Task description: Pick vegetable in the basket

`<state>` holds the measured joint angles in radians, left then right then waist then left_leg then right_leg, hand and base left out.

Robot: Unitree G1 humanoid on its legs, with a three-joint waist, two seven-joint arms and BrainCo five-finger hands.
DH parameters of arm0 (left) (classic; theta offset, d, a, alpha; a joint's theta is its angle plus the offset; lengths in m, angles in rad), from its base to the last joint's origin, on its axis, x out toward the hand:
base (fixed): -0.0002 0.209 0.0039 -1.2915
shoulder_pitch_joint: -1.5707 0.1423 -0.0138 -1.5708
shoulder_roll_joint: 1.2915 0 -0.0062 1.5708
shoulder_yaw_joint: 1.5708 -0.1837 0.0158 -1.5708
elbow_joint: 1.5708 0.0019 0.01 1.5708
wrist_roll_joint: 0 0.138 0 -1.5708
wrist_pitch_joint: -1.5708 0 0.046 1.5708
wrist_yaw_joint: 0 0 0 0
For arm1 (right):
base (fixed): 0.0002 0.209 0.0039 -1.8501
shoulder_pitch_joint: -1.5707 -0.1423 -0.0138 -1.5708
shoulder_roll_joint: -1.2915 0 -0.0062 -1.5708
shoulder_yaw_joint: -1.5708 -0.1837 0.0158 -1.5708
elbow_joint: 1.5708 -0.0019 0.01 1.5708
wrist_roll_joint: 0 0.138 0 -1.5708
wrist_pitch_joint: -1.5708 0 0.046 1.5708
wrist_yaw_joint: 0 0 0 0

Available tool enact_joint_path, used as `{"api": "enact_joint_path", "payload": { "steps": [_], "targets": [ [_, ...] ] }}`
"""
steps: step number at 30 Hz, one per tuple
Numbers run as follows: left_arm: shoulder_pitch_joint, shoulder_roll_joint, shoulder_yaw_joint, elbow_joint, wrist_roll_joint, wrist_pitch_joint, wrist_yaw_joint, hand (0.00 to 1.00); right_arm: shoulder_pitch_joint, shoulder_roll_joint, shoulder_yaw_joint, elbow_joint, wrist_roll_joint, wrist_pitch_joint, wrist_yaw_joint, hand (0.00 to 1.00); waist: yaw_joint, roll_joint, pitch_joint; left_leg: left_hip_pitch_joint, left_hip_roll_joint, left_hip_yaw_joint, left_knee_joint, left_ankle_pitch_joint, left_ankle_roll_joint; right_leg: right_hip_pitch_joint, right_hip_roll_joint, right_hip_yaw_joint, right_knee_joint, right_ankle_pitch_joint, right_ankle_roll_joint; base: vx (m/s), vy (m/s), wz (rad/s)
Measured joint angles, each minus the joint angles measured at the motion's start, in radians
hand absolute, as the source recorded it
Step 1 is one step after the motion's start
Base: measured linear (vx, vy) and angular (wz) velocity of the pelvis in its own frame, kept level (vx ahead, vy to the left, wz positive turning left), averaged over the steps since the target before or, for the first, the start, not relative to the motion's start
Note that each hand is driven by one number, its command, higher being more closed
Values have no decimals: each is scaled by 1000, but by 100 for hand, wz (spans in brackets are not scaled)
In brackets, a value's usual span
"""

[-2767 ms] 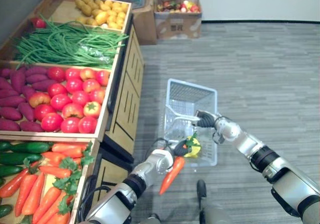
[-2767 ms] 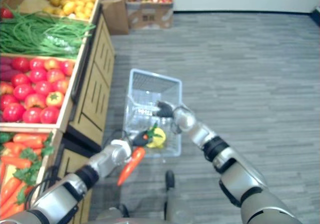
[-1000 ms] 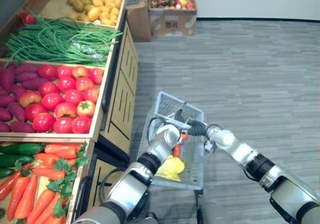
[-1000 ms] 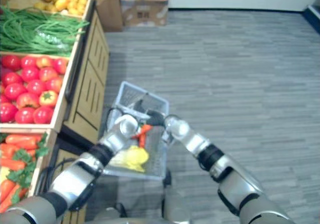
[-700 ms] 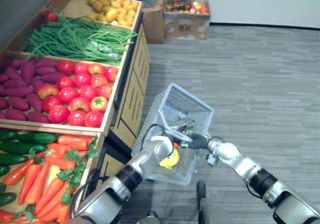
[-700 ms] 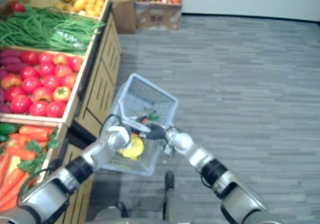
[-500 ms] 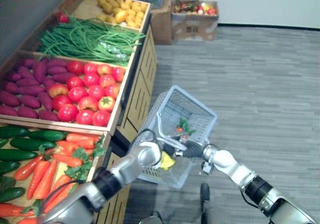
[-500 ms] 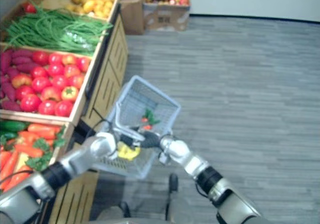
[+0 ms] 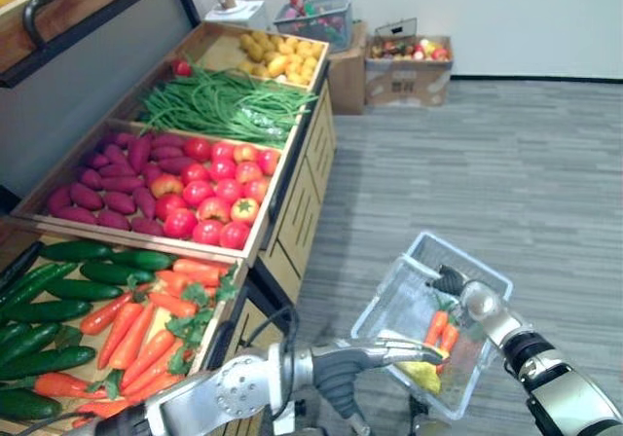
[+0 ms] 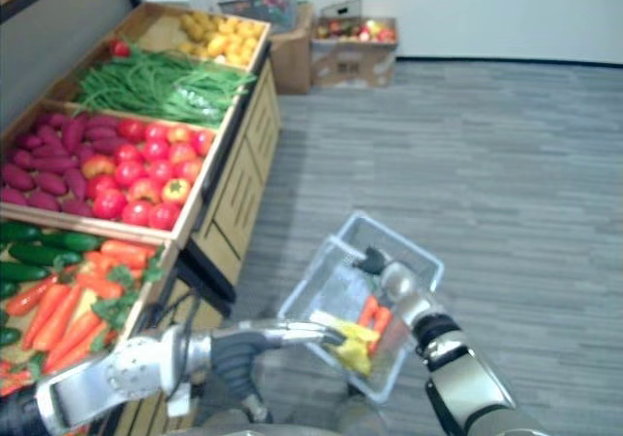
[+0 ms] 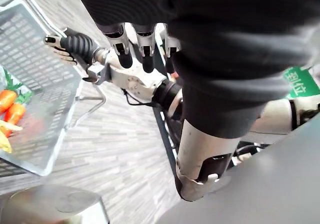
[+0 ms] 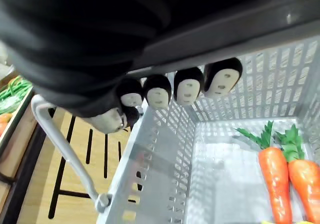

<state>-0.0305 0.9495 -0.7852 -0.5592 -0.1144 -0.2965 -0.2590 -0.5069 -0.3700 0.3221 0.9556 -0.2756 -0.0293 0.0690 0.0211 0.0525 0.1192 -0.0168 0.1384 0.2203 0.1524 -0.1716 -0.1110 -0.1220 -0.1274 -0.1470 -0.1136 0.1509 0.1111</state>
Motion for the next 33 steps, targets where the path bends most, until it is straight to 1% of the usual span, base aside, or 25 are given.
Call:
{"api": "enact_joint_path", "payload": {
  "steps": [1,2,3,4,5,6,7,8,10,11,12,13,14,16,17,19,20,21,22,23,25,26,28,29,33],
  "targets": [
    [38,-1,26,-25,0,-4,6,0,0,-1,-16,5,-1,-3,-3,100,3,16,-7,-3,23,0,-23,16,6,-5,11,-17,15,2,-22,31,-58,32],
    [85,3,80,-50,0,-8,14,0,6,3,-38,6,0,-7,-6,100,-1,-3,-9,1,14,-21,-34,29,-14,0,1,-16,51,18,-40,99,-27,31],
    [126,-11,127,-55,0,-7,23,0,14,0,-52,6,-1,-13,-11,100,12,-6,-11,1,15,-27,-40,43,-26,11,12,-23,23,25,-32,133,-61,36],
    [184,-19,193,-57,0,-7,35,0,28,-1,-77,5,-2,-30,-19,100,16,-6,-11,-1,21,-42,-49,58,-26,20,23,-35,6,33,-41,85,-66,22],
    [213,-27,230,-56,0,-6,41,0,40,-2,-93,4,-2,-38,-22,100,16,-6,-11,-2,25,-46,-53,64,-30,21,27,-41,6,33,-41,61,-99,25],
    [275,-63,301,-55,1,-6,59,0,72,-3,-126,2,-2,-46,-26,100,19,-6,-11,3,31,-52,-65,69,-34,25,34,-49,6,33,-42,36,-60,19],
    [312,-107,351,-49,1,-6,63,0,104,-6,-160,-1,-2,-48,-27,100,20,-7,-11,3,33,-60,-66,70,-35,29,36,-55,6,33,-42,40,-46,22],
    [353,-176,404,-20,4,-7,75,0,158,-10,-216,-9,-3,-48,-33,100,21,-7,-11,3,32,-69,-66,70,-35,37,36,-67,6,33,-42,31,-14,20],
    [390,-262,471,50,10,-7,96,0,239,-12,-277,-42,-3,-49,-38,100,30,-10,-12,4,29,-70,-66,69,-34,43,37,-69,6,32,-42,5,8,9],
    [412,-354,552,163,21,-2,114,0,324,0,-355,-92,-1,-50,-42,100,37,-14,-13,3,24,-70,-69,68,-32,44,31,-71,6,32,-42,0,0,0],
    [418,-393,586,214,29,4,127,0,354,5,-384,-107,-1,-48,-43,100,37,-16,-14,5,22,-74,-72,67,-31,46,29,-74,6,32,-42,-24,34,6],
    [419,-476,664,322,53,17,140,0,413,20,-444,-138,-1,-46,-46,100,34,-22,-18,8,17,-82,-80,67,-29,47,24,-80,5,31,-40,-13,20,9],
    [419,-516,708,380,76,25,151,0,443,28,-474,-155,0,-46,-50,100,34,-25,-21,7,15,-87,-81,68,-28,49,22,-84,4,29,-39,-22,26,15],
    [407,-650,864,575,189,72,210,0,512,62,-573,-175,5,-45,-82,100,20,-42,-38,5,9,-97,-82,63,-24,55,15,-96,-1,15,-31,-24,16,14],
    [408,-677,902,624,210,81,218,0,526,72,-594,-174,6,-45,-84,100,19,-47,-48,4,9,-97,-83,61,-24,54,15,-97,-1,14,-31,-7,2,4],
    [384,-758,1028,830,258,126,263,0,579,97,-644,-166,10,-44,-94,100,10,-58,-75,6,9,-96,-84,59,-24,56,15,-97,-1,5,-39,0,0,0],
    [380,-769,1049,873,261,139,272,0,588,100,-651,-161,10,-43,-94,100,10,-59,-77,6,9,-96,-84,58,-24,56,15,-97,-1,5,-39,0,0,0],
    [374,-786,1074,917,259,132,296,0,607,106,-668,-150,10,-38,-96,100,8,-60,-78,7,9,-95,-84,58,-24,56,13,-97,-1,5,-39,0,0,0],
    [368,-789,1080,939,239,133,296,0,625,106,-675,-139,11,-33,-102,100,8,-56,-81,9,8,-95,-88,59,-24,56,10,-97,-1,5,-39,0,0,0],
    [366,-790,1083,953,234,131,295,0,629,106,-680,-129,11,-31,-103,100,8,-52,-84,12,7,-94,-92,59,-24,56,9,-96,-1,5,-39,15,11,-7],
    [360,-790,1095,1004,157,131,272,0,654,105,-706,-106,16,-23,-103,100,0,-37,-91,25,5,-92,-107,59,-24,56,9,-90,-1,4,-39,31,8,-9],
    [360,-789,1095,1014,153,130,265,0,661,103,-710,-98,17,-22,-105,100,-5,-28,-96,27,4,-91,-112,59,-24,56,8,-89,-1,3,-40,43,4,-4],
    [370,-788,1095,1046,150,115,235,0,669,91,-722,-82,20,-23,-104,100,-19,-10,-100,36,4,-89,-117,59,-24,59,10,-86,-1,0,-37,45,2,-8],
    [377,-788,1094,1060,114,96,214,0,672,92,-735,-76,41,-23,-104,100,-21,-6,-100,38,6,-82,-117,59,-24,57,15,-81,-1,-1,-37,32,-7,-11],
    [380,-766,1086,1093,86,59,193,0,689,94,-747,-73,63,-28,-104,100,-20,-7,-100,41,14,-68,-116,57,-27,56,20,-74,-1,-2,-39,21,-7,-7]
  ]
}}
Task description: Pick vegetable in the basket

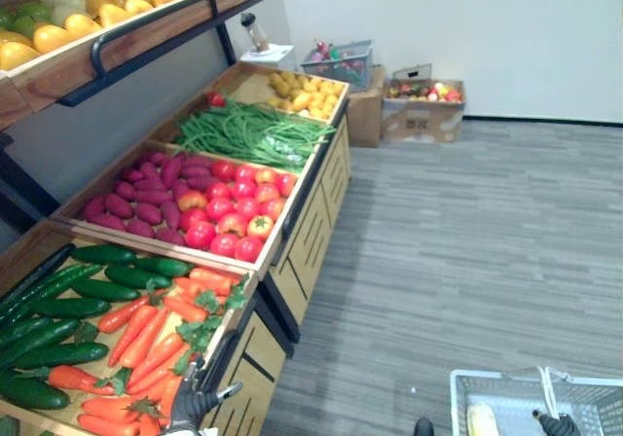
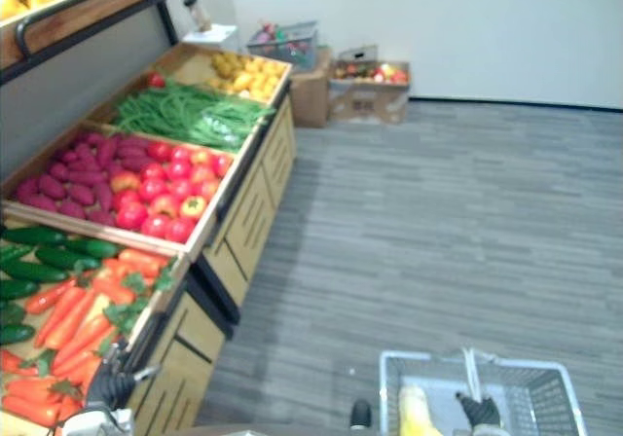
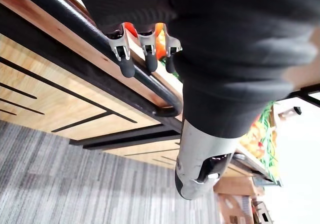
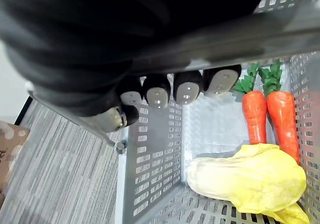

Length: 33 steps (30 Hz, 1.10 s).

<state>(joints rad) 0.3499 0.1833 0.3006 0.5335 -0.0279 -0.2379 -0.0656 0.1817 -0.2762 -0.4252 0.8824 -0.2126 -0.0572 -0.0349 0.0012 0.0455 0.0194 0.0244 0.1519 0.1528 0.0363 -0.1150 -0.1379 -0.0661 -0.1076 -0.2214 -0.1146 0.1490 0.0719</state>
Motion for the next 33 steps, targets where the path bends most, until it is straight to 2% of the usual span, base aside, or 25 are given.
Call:
{"api": "enact_joint_path", "payload": {
  "steps": [5,8,9,11,13,14,16,20,23,25,27,29,32,33],
  "targets": [
    [2,29,-44,-14,6,-12,2,0,-4,2,0,37,25,-19,-1,100,1,0,0,0,-1,0,0,0,0,0,-1,0,0,0,0,0,0,0],
    [60,52,-157,-169,65,-7,-7,0,-1,15,0,45,35,-25,-7,100,-2,-4,1,0,-2,0,0,-1,0,-1,-2,1,0,0,0,0,0,0],
    [70,47,-207,-243,94,-16,-9,0,-1,23,0,63,39,-40,-11,100,-3,-8,2,-1,-2,1,0,-1,0,-1,-2,1,0,0,0,0,0,0],
    [66,19,-226,-357,159,-39,19,0,-1,42,1,78,56,-48,-23,100,-3,-15,3,-1,1,1,0,-2,-1,-2,1,1,0,-1,-2,0,0,0],
    [46,-20,-193,-465,319,-69,139,0,16,63,0,82,63,-60,-50,100,-4,-18,1,0,7,1,0,-4,-4,-1,7,2,0,-4,-5,35,-15,-3],
    [35,-40,-171,-480,370,-65,185,0,18,65,-2,88,64,-65,-54,100,-3,-16,1,0,8,1,0,-5,-4,-1,8,2,0,-4,-6,42,-10,-4],
    [1,-146,-58,-551,519,-2,349,0,20,69,-14,117,64,-78,-81,100,-3,-10,-4,1,11,0,0,-8,-5,0,11,2,0,-4,-6,48,-4,-2],
    [-7,-179,46,-704,601,62,494,0,24,70,-38,129,66,-73,-89,100,0,-7,-5,5,15,2,1,-3,-5,2,17,2,1,1,-4,49,0,-1],
    [-11,-177,57,-802,642,74,565,0,25,69,-36,136,66,-73,-89,100,3,-9,-6,5,10,3,3,-1,-2,5,17,2,1,6,1,24,3,4],
    [-13,-170,43,-826,640,71,567,0,20,67,-21,136,66,-73,-88,100,4,-13,-7,4,6,4,4,-1,0,6,12,4,1,8,4,0,0,0],
    [-10,-154,16,-823,625,48,545,0,16,65,2,135,74,-73,-87,100,3,-19,-6,5,5,4,4,-3,2,6,10,4,0,8,6,0,0,0],
    [-5,-118,-25,-807,576,14,490,0,16,64,17,134,94,-73,-85,100,2,-24,-5,5,5,4,4,-6,7,6,9,4,0,4,10,0,0,0],
    [1,-16,-165,-677,485,-27,386,0,16,58,43,129,104,-72,-85,100,-3,-23,-6,13,4,9,2,-10,2,7,9,11,0,1,8,0,0,-7],
    [-2,24,-229,-597,435,-46,322,0,16,58,44,119,104,-71,-84,100,-9,-21,-6,14,4,13,2,-10,2,6,9,13,0,-1,5,-1,-1,-7]
  ]
}}
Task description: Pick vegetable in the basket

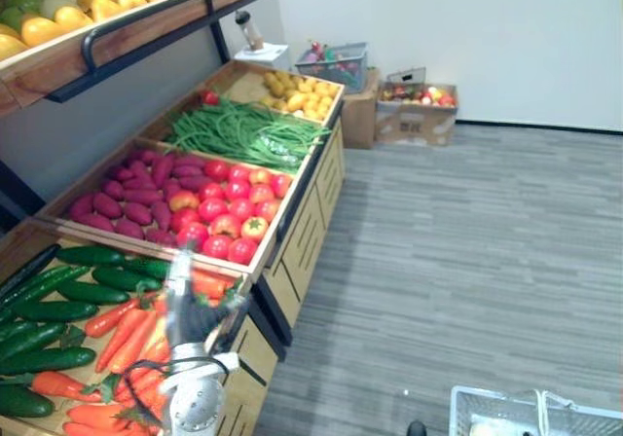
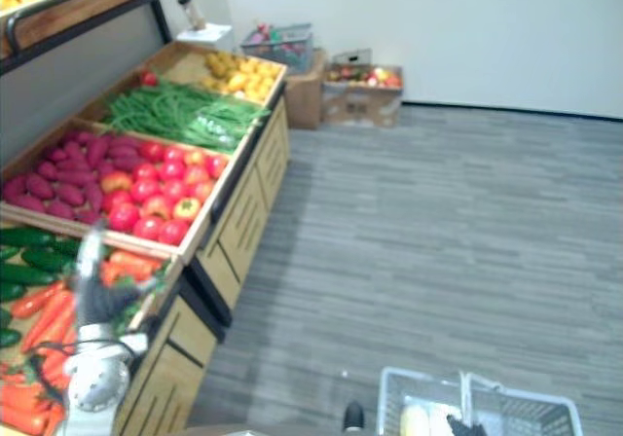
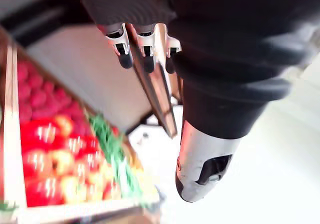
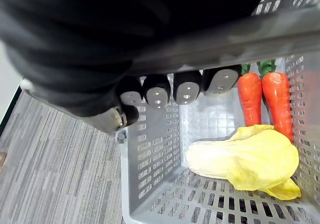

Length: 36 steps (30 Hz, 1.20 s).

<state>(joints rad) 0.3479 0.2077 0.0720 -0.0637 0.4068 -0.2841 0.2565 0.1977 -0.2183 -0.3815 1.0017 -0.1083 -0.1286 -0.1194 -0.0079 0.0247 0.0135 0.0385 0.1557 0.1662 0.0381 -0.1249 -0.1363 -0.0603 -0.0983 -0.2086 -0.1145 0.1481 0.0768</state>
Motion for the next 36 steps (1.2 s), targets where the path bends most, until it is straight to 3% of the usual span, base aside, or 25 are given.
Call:
{"api": "enact_joint_path", "payload": {
  "steps": [2,6,15,20,23,28,36],
  "targets": [
    [-1,43,-81,150,-91,-24,-96,0,-4,0,9,-7,0,0,4,100,-16,1,0,1,3,14,0,-1,-2,-5,3,10,0,-2,-3,1,-3,-13],
    [-11,49,-119,391,-140,-28,-190,0,5,0,13,-6,3,-1,5,100,-21,5,2,16,12,31,-1,-10,-10,-5,12,30,0,-4,-7,29,-2,-18],
    [-72,50,-123,771,-110,-31,-216,0,4,0,-2,-1,0,-1,-4,100,-19,11,2,43,14,44,-1,-15,-11,5,17,42,0,-7,3,53,14,-5],
    [-131,1,-9,1034,-74,46,-183,0,0,1,-9,34,0,-3,-5,100,-19,4,6,56,10,52,-1,-26,-7,19,17,47,0,-11,8,8,12,-3],
    [-156,-39,99,1153,-40,133,-157,0,0,11,-46,50,-1,-2,-6,100,-20,3,9,79,10,65,-2,-31,-7,31,16,57,0,-11,8,30,21,-10],
    [-154,-70,194,1187,-25,206,-144,0,0,32,-85,79,0,25,-13,100,-21,1,11,88,10,75,-3,-34,-8,31,16,69,0,-14,13,6,9,-6],
    [-158,-115,248,1212,-52,220,-141,0,0,45,-123,114,28,38,-37,100,-21,5,25,111,13,122,-2,-46,-9,30,28,112,0,-14,13,-17,-1,-17]
  ]
}}
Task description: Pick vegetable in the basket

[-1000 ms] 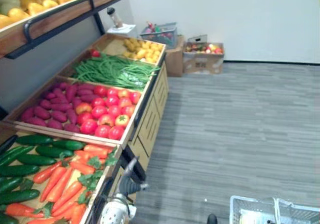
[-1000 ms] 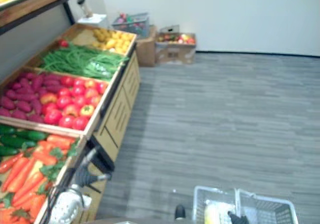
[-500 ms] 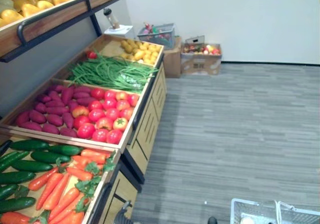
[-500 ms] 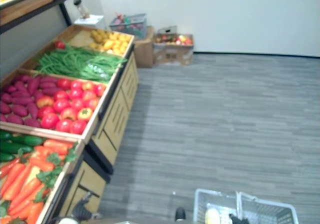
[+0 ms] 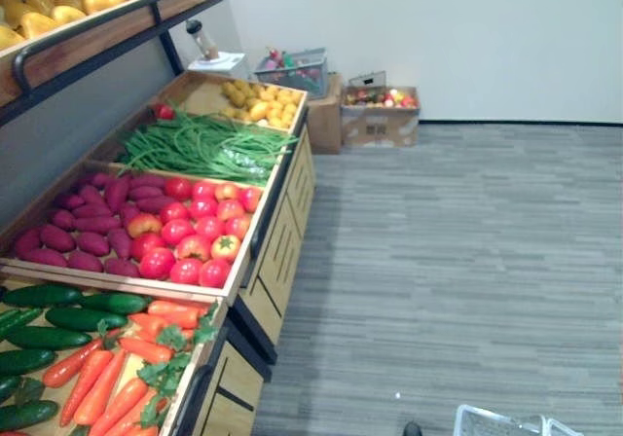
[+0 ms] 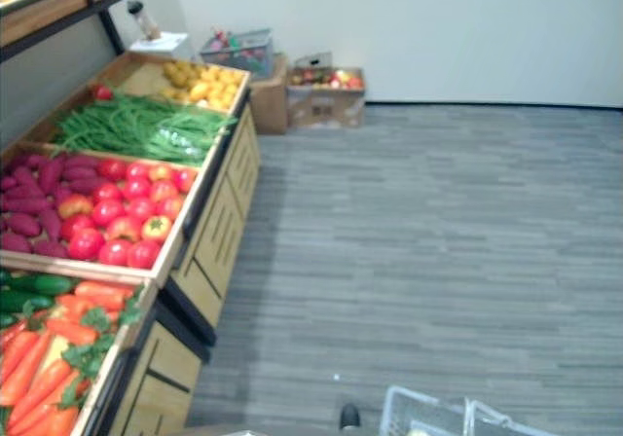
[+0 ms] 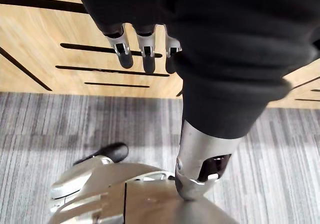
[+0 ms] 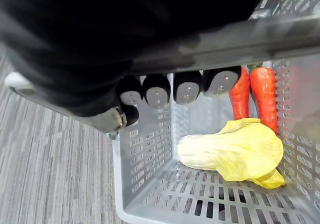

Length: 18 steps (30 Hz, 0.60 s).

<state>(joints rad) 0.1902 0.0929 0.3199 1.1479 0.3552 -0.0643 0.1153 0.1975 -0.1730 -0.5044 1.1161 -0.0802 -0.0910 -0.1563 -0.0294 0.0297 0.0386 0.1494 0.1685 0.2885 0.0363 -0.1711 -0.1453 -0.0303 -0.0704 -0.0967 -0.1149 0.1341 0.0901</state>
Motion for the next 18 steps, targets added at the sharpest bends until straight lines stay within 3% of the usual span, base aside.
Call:
{"api": "enact_joint_path", "payload": {
  "steps": [4,6,8,9,10,12,14,16,18],
  "targets": [
    [-14,-4,-11,-10,-48,0,16,0,-13,23,5,-34,20,-2,-9,100,0,-11,43,15,1,105,14,-13,-4,-45,24,104,12,20,8,-35,-12,-71],
    [-40,-2,-33,-21,-79,0,34,0,-31,52,23,-91,43,-6,-11,100,-1,-25,105,14,8,179,33,-19,-5,-102,35,149,71,14,0,-65,-47,-98],
    [-79,11,-51,-57,-94,-3,40,0,-33,89,24,-126,62,-8,-15,100,-16,-37,156,10,18,214,49,-20,-5,-139,26,95,121,-12,-26,-88,-64,-55],
    [-87,10,-51,-80,-120,-8,41,0,-36,109,22,-129,72,-8,-16,100,-19,-46,173,9,30,241,51,-19,-6,-166,5,5,156,-36,-31,-51,-62,-55],
    [-87,0,-51,-90,-119,-12,41,0,-34,120,22,-127,84,-8,-16,100,-20,-38,180,13,52,273,52,-19,-13,-199,-24,-93,220,-61,-61,29,-46,-63],
    [-85,-3,-49,-92,-118,-11,42,0,-17,126,19,-117,91,-5,-18,100,-12,-45,179,50,67,310,56,-20,-37,-231,-56,-199,322,-101,-88,156,-38,-59],
    [-87,-8,-49,-94,-116,-12,43,0,-13,121,18,-98,90,-4,-30,100,-21,-33,173,57,84,313,59,-10,-53,-253,-40,-207,374,-156,-92,157,-112,-25],
    [-94,-24,-47,-94,-117,-13,46,0,-23,113,-7,-64,89,15,-38,100,-19,-11,169,60,101,334,58,26,-65,-272,-78,-295,440,-216,-84,158,-124,-18],
    [-91,-27,-45,-90,-118,-12,46,0,-26,108,-10,-37,90,21,-36,100,-21,-2,163,62,106,330,62,60,-63,-267,-70,-297,442,-230,-99,107,-105,-7]
  ]
}}
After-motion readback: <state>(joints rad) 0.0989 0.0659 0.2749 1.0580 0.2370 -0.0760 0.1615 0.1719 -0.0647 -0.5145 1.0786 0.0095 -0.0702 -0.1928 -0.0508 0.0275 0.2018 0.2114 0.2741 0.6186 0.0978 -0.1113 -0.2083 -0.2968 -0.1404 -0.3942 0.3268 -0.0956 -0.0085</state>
